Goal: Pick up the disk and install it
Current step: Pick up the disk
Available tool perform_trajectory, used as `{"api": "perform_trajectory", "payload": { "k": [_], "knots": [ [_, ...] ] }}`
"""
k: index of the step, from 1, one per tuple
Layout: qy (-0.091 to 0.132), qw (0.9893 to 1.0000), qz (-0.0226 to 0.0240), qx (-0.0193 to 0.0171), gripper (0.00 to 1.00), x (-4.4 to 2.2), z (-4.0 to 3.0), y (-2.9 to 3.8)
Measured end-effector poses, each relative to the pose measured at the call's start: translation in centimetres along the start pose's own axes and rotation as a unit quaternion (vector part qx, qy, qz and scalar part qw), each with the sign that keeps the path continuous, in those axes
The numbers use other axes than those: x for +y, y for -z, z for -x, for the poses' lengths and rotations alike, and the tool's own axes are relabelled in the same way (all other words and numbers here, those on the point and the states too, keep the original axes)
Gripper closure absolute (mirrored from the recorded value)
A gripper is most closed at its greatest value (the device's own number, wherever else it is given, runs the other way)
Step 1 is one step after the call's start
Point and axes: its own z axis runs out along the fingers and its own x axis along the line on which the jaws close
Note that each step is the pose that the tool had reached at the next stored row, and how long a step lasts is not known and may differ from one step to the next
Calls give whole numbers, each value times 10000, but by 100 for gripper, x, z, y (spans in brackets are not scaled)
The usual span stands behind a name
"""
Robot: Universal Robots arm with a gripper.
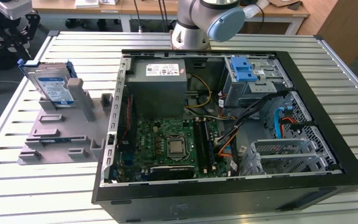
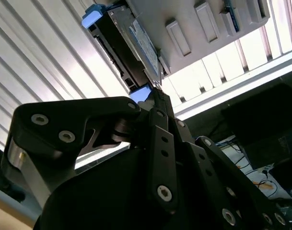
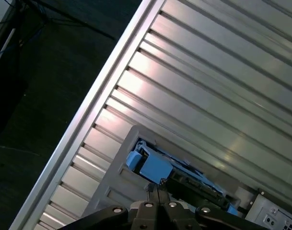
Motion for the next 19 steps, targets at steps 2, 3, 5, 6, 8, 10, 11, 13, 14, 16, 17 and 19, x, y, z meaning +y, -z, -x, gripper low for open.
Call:
{"api": "perform_trajectory", "payload": {
  "k": [2,3,5,6,8,10,11,13,14,16,17,19],
  "knots": [
    [166,9999,3,5,89,0,0,-1],
    [252,9997,4,8,89,0,0,-1],
    [440,9990,7,13,89,0,0,-2],
    [529,9986,8,15,89,0,0,-3],
    [709,9975,11,21,89,0,0,-4],
    [888,9960,14,26,89,0,0,-4],
    [984,9951,15,29,89,0,0,-5],
    [1152,9933,18,34,89,0,0,-5],
    [1236,9923,19,36,89,0,0,-6],
    [1396,9902,22,41,89,0,0,-6],
    [1473,9891,23,43,89,0,0,-6],
    [1625,9867,25,47,89,0,0,-7]
  ]
}}
